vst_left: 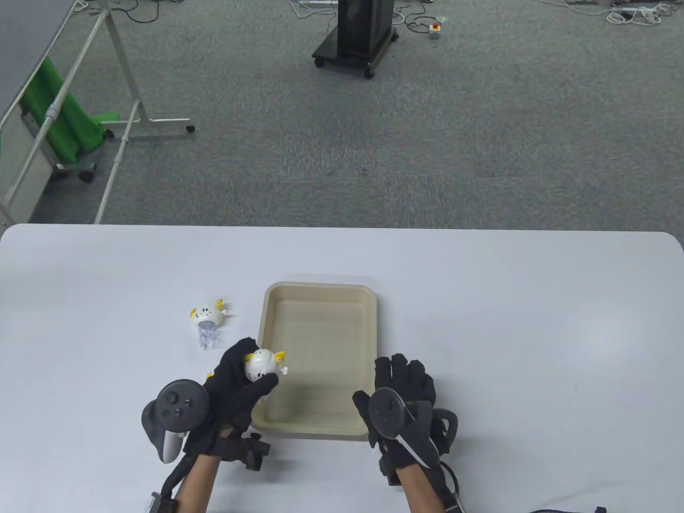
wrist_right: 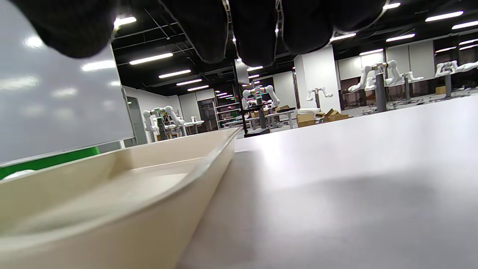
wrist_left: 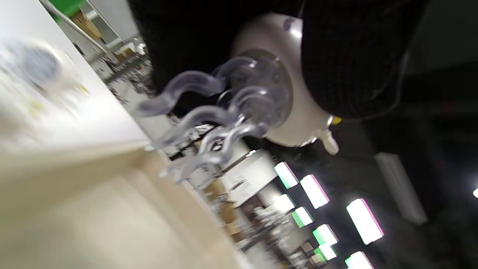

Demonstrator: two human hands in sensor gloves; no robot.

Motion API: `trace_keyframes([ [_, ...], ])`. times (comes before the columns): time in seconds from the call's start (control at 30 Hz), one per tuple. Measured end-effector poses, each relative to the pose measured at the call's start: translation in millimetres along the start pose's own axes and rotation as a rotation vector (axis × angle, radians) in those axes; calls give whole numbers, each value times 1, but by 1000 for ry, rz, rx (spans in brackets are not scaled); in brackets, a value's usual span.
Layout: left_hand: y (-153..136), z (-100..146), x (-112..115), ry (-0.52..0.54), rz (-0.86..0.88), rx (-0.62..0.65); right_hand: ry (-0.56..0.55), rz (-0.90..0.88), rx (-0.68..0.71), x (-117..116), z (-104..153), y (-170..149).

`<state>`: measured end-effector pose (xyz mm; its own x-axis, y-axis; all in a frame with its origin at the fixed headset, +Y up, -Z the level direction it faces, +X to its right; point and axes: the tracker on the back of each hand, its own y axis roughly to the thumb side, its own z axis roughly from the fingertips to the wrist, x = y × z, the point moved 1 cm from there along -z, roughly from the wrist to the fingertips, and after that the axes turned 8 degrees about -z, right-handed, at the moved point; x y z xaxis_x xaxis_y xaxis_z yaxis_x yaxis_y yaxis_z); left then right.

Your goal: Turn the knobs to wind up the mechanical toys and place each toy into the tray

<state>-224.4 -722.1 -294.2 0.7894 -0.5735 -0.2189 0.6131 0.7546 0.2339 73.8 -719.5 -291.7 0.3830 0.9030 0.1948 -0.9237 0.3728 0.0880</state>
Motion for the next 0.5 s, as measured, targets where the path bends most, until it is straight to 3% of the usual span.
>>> trace_keyframes([
  [0.1, -5, 4, 14, -91, 93, -25, 12, -78, 31, 0, 1, 3],
  [0.5, -12, 12, 20, -111, 107, -9, 67, -539, 205, -3, 8, 20],
])
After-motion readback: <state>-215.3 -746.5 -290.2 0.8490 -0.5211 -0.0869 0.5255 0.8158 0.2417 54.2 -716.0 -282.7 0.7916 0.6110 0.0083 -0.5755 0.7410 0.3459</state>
